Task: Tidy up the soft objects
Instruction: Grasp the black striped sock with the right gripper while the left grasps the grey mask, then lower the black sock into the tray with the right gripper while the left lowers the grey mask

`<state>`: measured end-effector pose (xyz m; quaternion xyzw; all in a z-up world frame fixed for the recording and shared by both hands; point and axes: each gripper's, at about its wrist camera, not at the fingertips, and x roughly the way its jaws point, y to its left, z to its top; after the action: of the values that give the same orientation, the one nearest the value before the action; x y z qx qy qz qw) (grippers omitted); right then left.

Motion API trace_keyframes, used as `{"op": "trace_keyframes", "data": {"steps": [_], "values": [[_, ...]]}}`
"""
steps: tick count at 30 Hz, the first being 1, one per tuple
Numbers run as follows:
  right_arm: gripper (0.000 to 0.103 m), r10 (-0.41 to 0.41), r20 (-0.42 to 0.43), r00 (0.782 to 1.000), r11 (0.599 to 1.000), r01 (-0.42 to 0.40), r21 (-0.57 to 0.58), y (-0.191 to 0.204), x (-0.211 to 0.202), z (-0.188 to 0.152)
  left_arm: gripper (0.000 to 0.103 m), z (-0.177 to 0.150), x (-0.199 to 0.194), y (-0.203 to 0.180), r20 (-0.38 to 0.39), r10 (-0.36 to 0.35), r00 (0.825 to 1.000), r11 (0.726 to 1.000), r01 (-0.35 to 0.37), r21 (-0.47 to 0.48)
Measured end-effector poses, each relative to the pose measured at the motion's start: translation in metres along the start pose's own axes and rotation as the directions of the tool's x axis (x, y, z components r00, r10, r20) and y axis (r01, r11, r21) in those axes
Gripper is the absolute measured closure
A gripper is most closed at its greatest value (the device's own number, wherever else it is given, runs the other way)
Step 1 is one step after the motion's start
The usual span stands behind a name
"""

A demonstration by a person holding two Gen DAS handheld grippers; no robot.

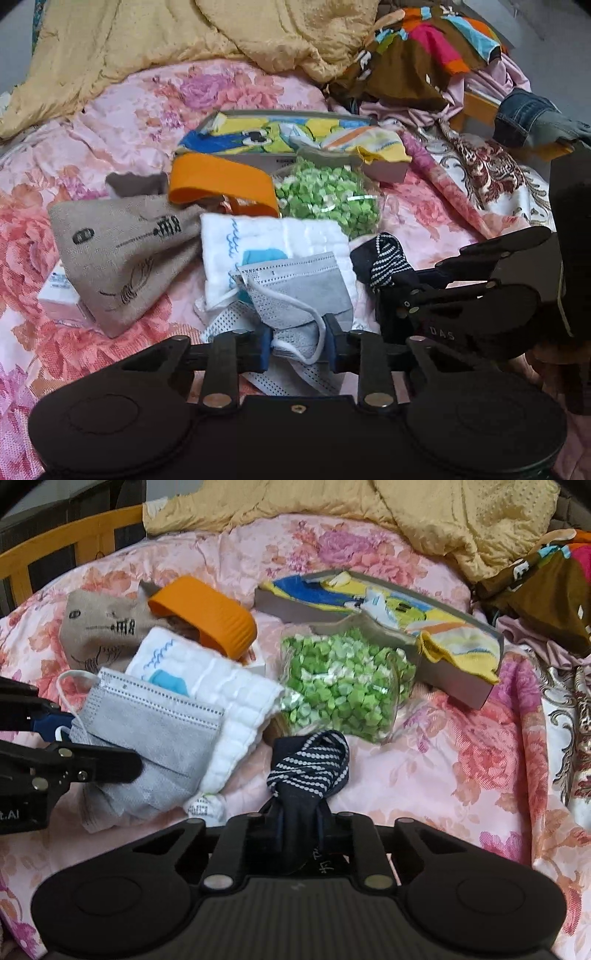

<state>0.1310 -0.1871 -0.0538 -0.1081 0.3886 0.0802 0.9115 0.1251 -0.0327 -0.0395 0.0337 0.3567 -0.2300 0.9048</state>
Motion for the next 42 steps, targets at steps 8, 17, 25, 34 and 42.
{"op": "trace_keyframes", "data": {"steps": [8,17,25,34,42], "values": [[0.091,-0.029,0.128,0.991,0.998,0.036,-0.053,0.007,-0.017,0.002,0.081,-0.001,-0.014,-0.012,0.112,0.026,0.993,0.996,-0.035,0.077],[0.091,-0.041,0.237,0.971,0.992,0.067,-0.103,0.015,-0.030,0.003,0.081,-0.003,-0.026,-0.018,0.217,0.062,0.974,0.991,-0.087,0.104],[0.091,-0.047,0.334,0.941,0.992,0.083,-0.094,0.014,-0.043,0.007,0.081,0.004,-0.033,-0.018,0.295,0.050,0.954,0.995,-0.072,0.065],[0.091,-0.096,0.417,0.904,0.994,0.112,-0.014,-0.017,-0.047,0.026,0.081,0.037,-0.017,-0.021,0.346,0.043,0.937,0.999,-0.035,-0.030],[0.091,-0.132,0.461,0.877,0.989,0.090,0.113,-0.074,-0.021,0.054,0.081,0.085,0.024,-0.022,0.388,0.056,0.920,0.994,-0.016,-0.106]]}}
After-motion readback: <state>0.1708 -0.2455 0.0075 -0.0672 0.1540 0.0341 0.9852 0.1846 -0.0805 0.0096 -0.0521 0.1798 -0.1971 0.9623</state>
